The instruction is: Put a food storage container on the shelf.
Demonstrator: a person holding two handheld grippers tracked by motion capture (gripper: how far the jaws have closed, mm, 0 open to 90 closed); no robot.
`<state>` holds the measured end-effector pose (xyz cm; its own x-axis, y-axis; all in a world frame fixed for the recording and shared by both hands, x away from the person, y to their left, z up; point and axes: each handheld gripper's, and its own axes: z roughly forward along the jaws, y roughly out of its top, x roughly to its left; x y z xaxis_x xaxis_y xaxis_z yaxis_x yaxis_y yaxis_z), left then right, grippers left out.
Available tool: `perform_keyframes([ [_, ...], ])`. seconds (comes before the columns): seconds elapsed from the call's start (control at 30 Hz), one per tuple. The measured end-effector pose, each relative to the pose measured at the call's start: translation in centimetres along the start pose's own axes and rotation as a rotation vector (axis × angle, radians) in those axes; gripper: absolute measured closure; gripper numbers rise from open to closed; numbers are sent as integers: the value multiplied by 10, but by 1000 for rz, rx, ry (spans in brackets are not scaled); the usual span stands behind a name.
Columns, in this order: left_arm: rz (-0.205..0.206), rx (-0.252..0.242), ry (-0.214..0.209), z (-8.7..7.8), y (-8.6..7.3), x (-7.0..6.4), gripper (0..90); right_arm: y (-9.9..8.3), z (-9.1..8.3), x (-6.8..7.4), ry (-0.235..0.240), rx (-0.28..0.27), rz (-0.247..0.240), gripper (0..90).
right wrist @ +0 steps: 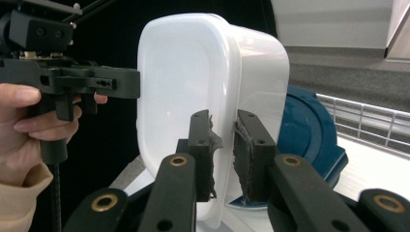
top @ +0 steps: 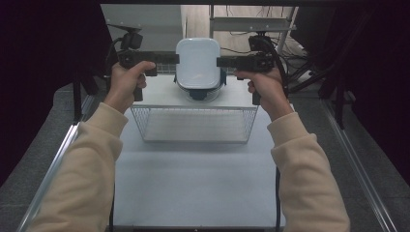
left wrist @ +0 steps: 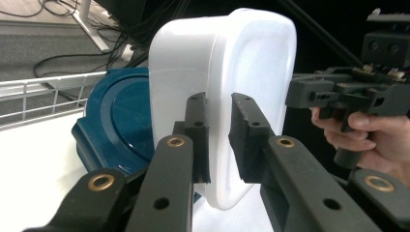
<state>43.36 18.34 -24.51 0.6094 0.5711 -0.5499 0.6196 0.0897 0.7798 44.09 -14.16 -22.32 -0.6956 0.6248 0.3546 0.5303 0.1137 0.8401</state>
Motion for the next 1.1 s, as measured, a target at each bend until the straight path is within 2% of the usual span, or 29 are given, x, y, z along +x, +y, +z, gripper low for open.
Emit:
perform_keyframes([
  [0.17, -46, -6, -5, 9, 8, 9, 777, 4, 8, -10, -17, -3, 58, 732],
  [0.27, -104, 4, -19, 14, 15, 19, 771, 7, 12, -18, -2, -3, 109, 719],
  [0.37, -156, 4, -34, 20, 18, 29, 766, 11, 18, -24, -5, 2, 140, 696],
  [0.5, -193, -2, -28, 27, 20, 36, 753, 14, 25, -35, 0, 13, 208, 677],
  [0.6, -220, -7, -41, 30, 20, 43, 744, 14, 29, -42, 12, 3, 256, 666],
  [0.77, -224, -6, -48, 33, 17, 47, 722, 12, 35, -49, 25, -6, 298, 646],
  [0.87, -220, 15, -30, 36, 16, 48, 681, 11, 38, -51, 21, 4, 292, 609],
  [0.97, -211, -8, -32, 37, 15, 48, 615, 10, 42, -49, 16, 6, 282, 556],
  [1.03, -209, -34, -35, 37, 16, 47, 550, 10, 44, -47, 18, 6, 268, 472],
  [1.1, -197, -52, -19, 36, 17, 45, 474, 10, 46, -45, 14, -9, 256, 379],
])
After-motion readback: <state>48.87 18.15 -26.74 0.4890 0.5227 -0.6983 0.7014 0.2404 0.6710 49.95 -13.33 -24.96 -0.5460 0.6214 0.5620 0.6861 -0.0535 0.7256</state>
